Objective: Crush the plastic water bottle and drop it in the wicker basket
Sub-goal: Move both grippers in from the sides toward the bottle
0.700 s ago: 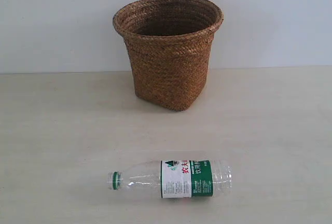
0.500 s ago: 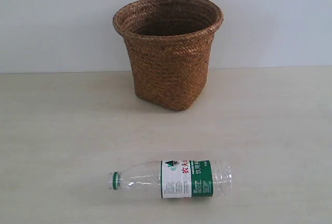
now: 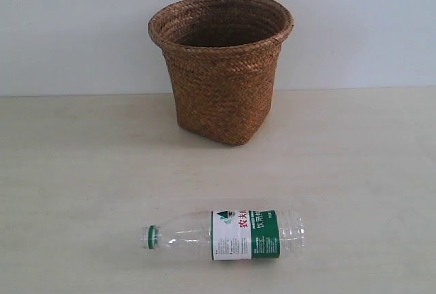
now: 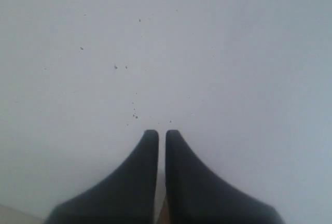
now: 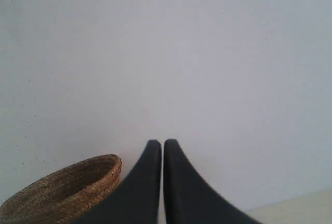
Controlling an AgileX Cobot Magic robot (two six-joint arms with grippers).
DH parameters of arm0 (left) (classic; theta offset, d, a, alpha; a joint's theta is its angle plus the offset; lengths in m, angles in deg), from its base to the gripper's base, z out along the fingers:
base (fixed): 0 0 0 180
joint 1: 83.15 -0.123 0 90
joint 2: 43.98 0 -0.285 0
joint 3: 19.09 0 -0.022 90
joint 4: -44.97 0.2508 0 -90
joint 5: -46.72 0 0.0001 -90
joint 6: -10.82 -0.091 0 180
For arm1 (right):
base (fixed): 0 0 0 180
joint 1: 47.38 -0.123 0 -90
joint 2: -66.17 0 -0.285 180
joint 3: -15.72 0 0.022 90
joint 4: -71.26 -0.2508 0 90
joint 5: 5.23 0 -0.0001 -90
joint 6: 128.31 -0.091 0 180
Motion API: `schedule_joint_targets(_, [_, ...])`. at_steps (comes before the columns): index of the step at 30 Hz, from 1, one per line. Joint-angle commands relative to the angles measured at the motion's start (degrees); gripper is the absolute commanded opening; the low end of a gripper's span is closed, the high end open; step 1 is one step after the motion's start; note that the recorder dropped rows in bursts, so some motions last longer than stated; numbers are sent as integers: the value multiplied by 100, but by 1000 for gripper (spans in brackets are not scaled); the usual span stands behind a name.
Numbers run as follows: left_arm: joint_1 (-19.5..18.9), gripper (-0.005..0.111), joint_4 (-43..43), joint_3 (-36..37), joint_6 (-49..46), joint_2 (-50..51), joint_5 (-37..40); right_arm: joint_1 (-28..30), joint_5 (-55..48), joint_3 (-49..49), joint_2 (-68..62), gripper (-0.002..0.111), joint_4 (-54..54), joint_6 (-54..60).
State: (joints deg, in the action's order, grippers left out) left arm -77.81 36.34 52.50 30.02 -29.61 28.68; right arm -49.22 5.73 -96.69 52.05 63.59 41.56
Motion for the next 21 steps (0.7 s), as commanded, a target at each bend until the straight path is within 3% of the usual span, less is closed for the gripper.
schedule_joint_targets(1, [-12,4,333,-649,408,918,-74,16,-180,-711,-770,0,74,220])
schedule_joint_targets(4, [-12,4,1024,-1192,957,1689,-2,16,-352,-1149,-1301,0,74,337])
schedule_joint_targets(7, [-12,4,2250,-1830,1903,2531,253,16,-509,-1570,-1845,0,74,515])
schedule_joint_targets(12, [-12,4,5372,-2529,4066,3726,346,16,-1328,-2432,-2861,0,74,1075])
schedule_joint_targets(21, [-12,4,9133,-3437,6379,5622,311,5,-3602,-3853,-4631,0,-5,2484])
